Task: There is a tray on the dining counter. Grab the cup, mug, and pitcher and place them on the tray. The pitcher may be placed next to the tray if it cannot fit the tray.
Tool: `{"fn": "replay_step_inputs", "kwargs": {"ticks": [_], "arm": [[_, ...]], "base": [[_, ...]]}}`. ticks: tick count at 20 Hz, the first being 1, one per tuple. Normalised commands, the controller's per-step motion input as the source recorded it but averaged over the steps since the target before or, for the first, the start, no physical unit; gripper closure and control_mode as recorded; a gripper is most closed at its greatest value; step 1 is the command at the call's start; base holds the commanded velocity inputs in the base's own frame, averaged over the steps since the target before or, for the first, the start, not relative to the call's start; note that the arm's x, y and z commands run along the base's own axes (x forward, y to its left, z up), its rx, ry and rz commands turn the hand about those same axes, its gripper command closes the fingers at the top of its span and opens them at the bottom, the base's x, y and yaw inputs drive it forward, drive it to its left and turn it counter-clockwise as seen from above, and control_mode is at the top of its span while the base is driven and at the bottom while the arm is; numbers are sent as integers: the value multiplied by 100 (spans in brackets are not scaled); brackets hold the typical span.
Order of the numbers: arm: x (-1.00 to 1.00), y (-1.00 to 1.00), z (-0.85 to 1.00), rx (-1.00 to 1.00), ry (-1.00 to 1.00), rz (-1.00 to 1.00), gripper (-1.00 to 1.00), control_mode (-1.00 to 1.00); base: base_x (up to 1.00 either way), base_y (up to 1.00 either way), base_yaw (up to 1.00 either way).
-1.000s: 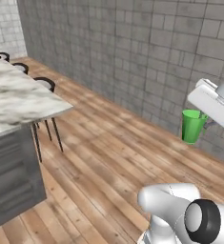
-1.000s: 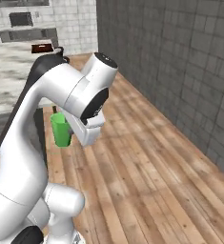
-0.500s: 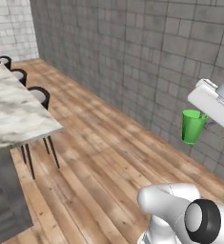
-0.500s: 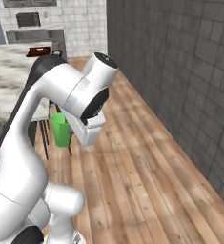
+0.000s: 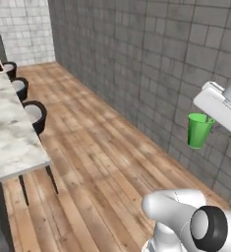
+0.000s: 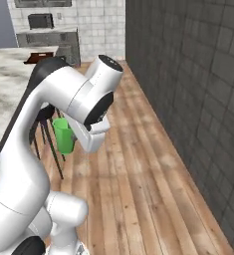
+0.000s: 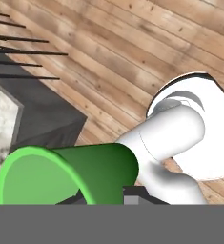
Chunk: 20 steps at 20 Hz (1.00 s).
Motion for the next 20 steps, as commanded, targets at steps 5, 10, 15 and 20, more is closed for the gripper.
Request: {"fn": "replay_step_inputs", "kwargs": {"ticks": [5,10,15,20], "arm": [[0,0,0,0,0,0,100,100],[0,0,0,0,0,0,100,100],[0,0,0,0,0,0,100,100],[0,0,0,0,0,0,100,100]], "base": [[100,-73,31],[100,-74,32],[100,-51,35],[100,-35,50]]}}
